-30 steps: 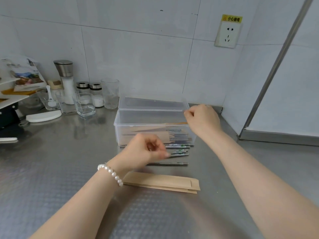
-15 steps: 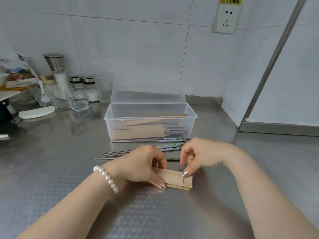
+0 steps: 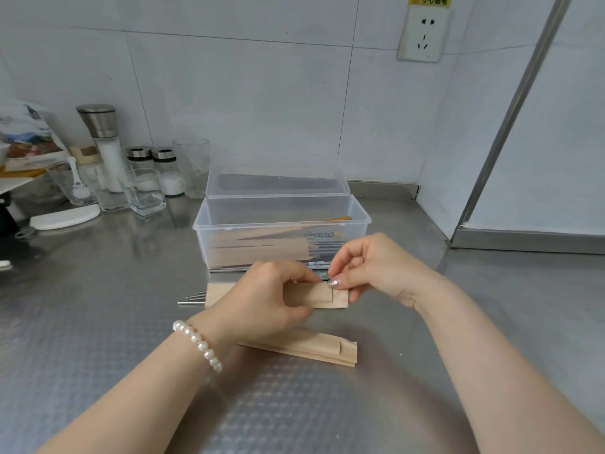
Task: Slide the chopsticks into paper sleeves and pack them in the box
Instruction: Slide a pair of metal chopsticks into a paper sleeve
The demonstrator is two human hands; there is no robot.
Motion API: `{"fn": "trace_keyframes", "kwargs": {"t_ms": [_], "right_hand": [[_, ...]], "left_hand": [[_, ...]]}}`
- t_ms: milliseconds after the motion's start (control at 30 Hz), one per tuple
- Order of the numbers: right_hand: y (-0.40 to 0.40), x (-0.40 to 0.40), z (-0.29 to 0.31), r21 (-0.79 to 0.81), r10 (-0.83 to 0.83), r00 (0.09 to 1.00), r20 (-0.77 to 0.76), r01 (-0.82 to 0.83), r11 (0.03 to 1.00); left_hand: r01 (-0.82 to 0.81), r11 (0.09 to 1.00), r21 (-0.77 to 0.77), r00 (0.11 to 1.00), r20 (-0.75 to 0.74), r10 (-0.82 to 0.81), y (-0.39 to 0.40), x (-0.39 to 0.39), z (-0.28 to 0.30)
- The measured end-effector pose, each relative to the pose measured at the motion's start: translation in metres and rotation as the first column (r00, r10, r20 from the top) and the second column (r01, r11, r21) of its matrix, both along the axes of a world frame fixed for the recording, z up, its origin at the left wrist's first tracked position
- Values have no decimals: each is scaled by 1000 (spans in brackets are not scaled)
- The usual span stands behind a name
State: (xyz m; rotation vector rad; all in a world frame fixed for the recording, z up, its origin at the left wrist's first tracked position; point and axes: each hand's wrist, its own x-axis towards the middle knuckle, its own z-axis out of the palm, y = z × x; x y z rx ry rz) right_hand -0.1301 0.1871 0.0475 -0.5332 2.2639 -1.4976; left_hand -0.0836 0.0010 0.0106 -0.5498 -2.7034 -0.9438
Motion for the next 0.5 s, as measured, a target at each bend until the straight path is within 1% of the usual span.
{"fn": "trace_keyframes", "kwargs": {"t_ms": [67,167,200,233,267,300,333,400,433,500], "right_hand": [[-3,0,-1,-73,-50,999,22,52,996],[-5,-2,-3,-197,-134,990,34,138,971],[-4,-4,-3,-215,-173,985,8,171,962],[-2,-7,-5,-183,-206,977,-53,193,964],[0,-10,-7,-92,-210,967,-143,198,976],[2,-11,-11,33,-174,958,-227,186,982],[1,-12,-14,154,-108,956,-274,154,976],[-3,-12,-24,310,10,964,-267,76,948],[-6,-11,-28,345,43,966,-257,50,937],[-13,-10,-34,361,72,963,-259,27,932]], "left_hand": [[-9,999,42,999,-40,11,1,0,2],[-46,994,97,998,-30,49,-4,-1,6],[-78,991,109,996,-26,81,-8,-1,7],[-121,985,121,992,-28,126,-12,-3,9],[-171,975,140,984,-31,176,-16,-4,10],[-216,963,163,974,-28,223,-21,-6,12],[-251,950,184,966,-21,259,-25,-7,12],[-288,936,203,956,-4,295,-29,-9,13],[-293,935,202,954,3,299,-30,-9,13],[-286,941,183,957,12,289,-28,-9,12]]}}
